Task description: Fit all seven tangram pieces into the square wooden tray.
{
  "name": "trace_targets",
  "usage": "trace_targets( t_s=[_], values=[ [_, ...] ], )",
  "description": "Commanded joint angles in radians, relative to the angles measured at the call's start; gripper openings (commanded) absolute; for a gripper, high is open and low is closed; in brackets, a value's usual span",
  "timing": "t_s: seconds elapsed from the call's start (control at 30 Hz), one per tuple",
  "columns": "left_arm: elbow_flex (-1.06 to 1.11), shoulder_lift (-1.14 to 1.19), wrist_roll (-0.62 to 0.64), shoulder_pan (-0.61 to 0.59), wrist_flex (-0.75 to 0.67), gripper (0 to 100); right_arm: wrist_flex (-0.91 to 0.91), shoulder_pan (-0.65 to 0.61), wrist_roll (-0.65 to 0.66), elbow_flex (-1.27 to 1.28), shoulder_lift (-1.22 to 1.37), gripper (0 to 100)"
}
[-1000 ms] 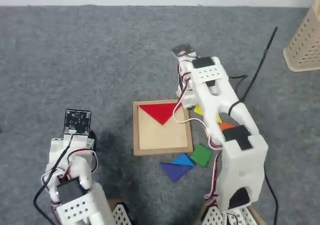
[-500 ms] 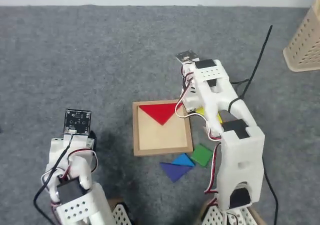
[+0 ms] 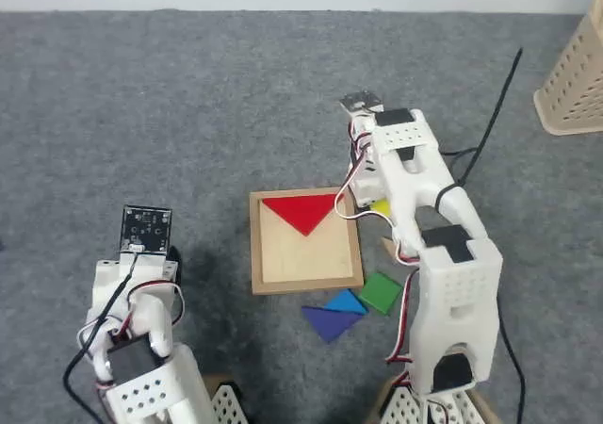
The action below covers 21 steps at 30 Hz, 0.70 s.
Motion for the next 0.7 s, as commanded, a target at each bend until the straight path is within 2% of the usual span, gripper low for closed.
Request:
trace_targets(
  t_s=[0.0,0.2,0.33,0.5,0.67],
  values=[
    [-0.005,-0.009,-0.009,0.005,0.008,22,0.042,-0.054,-0.003,-0.005,-0.157,14.6],
    [-0.005,-0.009,-0.009,0.005,0.008,22,0.004,-0.176,-0.043,0.152,-0.325,13.4],
    [-0.005,-0.009,-0.009,0.005,0.008,22,-0.004,-0.251,-0.114,0.209,-0.410,13.3],
    [-0.005,-0.009,-0.009,0.005,0.008,22,-0.047,-0.404,-0.213,0.178,-0.366,13.3],
    [-0.005,-0.009,-0.009,0.005,0.009,22,-0.027,-0.512,-0.233,0.061,-0.257,13.2]
  ],
)
